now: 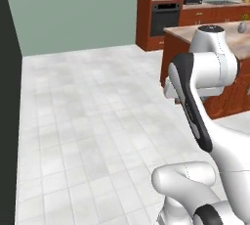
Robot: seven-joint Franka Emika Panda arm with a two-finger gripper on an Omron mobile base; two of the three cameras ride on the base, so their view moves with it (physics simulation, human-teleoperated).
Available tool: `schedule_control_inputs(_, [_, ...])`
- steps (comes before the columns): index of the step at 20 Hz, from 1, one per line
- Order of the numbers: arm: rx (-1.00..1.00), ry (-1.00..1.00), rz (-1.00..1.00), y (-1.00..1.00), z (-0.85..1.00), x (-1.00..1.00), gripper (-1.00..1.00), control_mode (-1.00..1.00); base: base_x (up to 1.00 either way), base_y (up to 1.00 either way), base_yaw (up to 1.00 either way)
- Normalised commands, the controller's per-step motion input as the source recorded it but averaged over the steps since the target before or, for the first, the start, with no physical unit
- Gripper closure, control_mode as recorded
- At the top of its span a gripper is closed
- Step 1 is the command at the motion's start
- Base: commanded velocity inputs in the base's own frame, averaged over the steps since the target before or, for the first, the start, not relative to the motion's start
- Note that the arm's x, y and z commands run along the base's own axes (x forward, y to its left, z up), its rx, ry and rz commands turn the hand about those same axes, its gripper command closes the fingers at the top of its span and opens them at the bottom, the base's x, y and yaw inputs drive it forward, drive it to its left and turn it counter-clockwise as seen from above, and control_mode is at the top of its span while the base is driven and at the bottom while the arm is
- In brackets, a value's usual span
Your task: There is a tray on the dining counter. Grab the cup, mug, and pitcher and place them on the tray. The pitcher may be placed next to the tray if it cannot fit the tray.
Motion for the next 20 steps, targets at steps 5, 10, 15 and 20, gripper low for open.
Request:
schedule_control_inputs(5, [0.00, 0.00, 0.00, 0.00, 0.00, 0.00, -1.00, 1.00, 1.00, 0.40, -0.01])
schedule_control_inputs(10, [0.00, 0.00, 0.00, 0.00, 0.00, 0.00, -1.00, 1.00, 1.00, 0.37, -0.01])
schedule_control_inputs(15, [0.00, 0.00, 0.00, 0.00, 0.00, 0.00, -1.00, 1.00, 1.00, 0.40, -0.01])
schedule_control_inputs(20, [0.00, 0.00, 0.00, 0.00, 0.00, 0.00, -1.00, 1.00, 1.00, 0.38, -0.01])
